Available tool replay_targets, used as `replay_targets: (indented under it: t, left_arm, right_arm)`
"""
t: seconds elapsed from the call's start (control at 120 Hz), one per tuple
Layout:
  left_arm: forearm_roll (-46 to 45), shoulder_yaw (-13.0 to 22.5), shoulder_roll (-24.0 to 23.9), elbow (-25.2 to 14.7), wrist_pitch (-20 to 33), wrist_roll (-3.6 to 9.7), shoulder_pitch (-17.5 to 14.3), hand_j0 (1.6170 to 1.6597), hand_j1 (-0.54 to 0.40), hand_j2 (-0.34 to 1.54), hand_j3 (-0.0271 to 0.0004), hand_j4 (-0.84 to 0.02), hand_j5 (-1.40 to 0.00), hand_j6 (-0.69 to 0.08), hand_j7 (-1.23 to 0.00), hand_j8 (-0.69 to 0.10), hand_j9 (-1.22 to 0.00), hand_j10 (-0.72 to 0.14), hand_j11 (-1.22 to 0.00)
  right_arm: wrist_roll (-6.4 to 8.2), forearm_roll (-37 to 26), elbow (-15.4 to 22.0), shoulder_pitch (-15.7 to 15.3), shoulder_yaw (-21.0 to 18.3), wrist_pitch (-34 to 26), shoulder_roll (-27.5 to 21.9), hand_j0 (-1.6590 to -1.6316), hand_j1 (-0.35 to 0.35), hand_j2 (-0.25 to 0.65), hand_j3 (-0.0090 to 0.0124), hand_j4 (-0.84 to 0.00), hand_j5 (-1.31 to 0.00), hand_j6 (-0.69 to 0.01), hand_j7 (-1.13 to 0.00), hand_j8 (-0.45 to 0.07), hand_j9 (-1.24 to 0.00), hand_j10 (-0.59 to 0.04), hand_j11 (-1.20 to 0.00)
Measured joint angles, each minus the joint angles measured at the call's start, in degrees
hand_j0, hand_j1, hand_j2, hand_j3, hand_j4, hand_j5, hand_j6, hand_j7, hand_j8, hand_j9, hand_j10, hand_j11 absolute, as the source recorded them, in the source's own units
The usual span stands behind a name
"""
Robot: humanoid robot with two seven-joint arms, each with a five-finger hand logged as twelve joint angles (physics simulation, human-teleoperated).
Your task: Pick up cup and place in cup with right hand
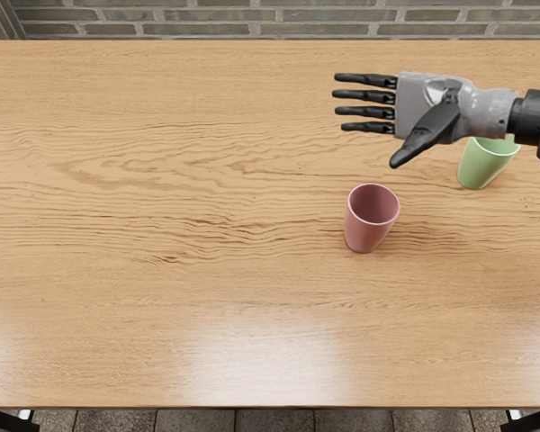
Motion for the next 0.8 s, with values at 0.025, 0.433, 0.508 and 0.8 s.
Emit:
replay_targets:
  t: [0.025,0.433,0.508,0.8]
  left_arm:
    - [0.0,0.0,0.0,0.0,0.0,0.00,0.0,1.6581,0.336,0.00,-0.0001,-0.011,-0.01,-0.011,-0.01,-0.011,-0.01,-0.011,-0.01]
    - [0.0,0.0,0.0,0.0,0.0,0.00,0.0,1.6581,0.336,0.00,-0.0001,-0.011,-0.01,-0.011,-0.01,-0.011,-0.01,-0.011,-0.01]
    - [0.0,0.0,0.0,0.0,0.0,0.00,0.0,1.6581,0.336,0.00,-0.0001,-0.011,-0.01,-0.011,-0.01,-0.011,-0.01,-0.011,-0.01]
    - [0.0,0.0,0.0,0.0,0.0,0.00,0.0,1.6581,0.336,0.00,-0.0001,-0.011,-0.01,-0.011,-0.01,-0.011,-0.01,-0.011,-0.01]
  right_arm:
    - [0.01,0.0,0.0,0.0,0.0,0.0,0.0,-1.6580,-0.349,0.001,0.0000,0.000,0.00,0.002,0.00,0.002,0.00,0.001,0.00]
    - [0.66,-24.1,0.9,0.7,5.4,0.8,-0.1,-1.6581,-0.349,0.001,0.0000,0.000,0.00,0.001,0.00,0.001,0.00,0.000,0.00]
    - [0.71,-29.9,2.1,1.0,6.1,0.8,-0.2,-1.6581,-0.349,0.001,0.0000,0.000,0.00,0.000,0.00,0.000,0.00,0.000,0.00]
    - [-1.63,-47.8,13.5,0.7,5.2,-7.9,-1.2,-1.6581,-0.349,0.001,0.0000,-0.002,0.00,-0.002,0.00,-0.002,0.00,-0.001,0.00]
